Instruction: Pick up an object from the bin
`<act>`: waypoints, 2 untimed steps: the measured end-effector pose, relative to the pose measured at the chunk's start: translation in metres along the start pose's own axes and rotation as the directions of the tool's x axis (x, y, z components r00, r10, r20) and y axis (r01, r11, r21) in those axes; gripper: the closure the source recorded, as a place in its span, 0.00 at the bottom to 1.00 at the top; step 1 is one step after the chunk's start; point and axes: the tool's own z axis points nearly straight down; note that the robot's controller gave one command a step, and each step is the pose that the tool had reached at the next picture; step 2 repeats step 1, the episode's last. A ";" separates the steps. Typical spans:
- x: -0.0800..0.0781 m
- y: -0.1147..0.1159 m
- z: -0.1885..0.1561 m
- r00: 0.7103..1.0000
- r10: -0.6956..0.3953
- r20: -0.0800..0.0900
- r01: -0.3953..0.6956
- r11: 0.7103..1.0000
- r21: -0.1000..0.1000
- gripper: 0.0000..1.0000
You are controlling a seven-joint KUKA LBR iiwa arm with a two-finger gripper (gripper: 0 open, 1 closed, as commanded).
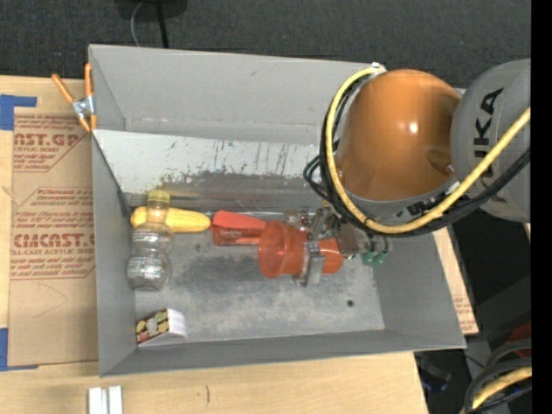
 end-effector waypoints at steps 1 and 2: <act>0.000 0.000 0.002 1.000 0.000 -0.001 0.000 1.000 0.000 1.00; 0.000 0.000 0.002 1.000 0.000 -0.001 0.000 1.000 0.000 1.00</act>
Offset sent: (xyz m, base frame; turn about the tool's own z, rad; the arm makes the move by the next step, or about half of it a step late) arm 0.0127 -0.0131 0.0659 -0.0945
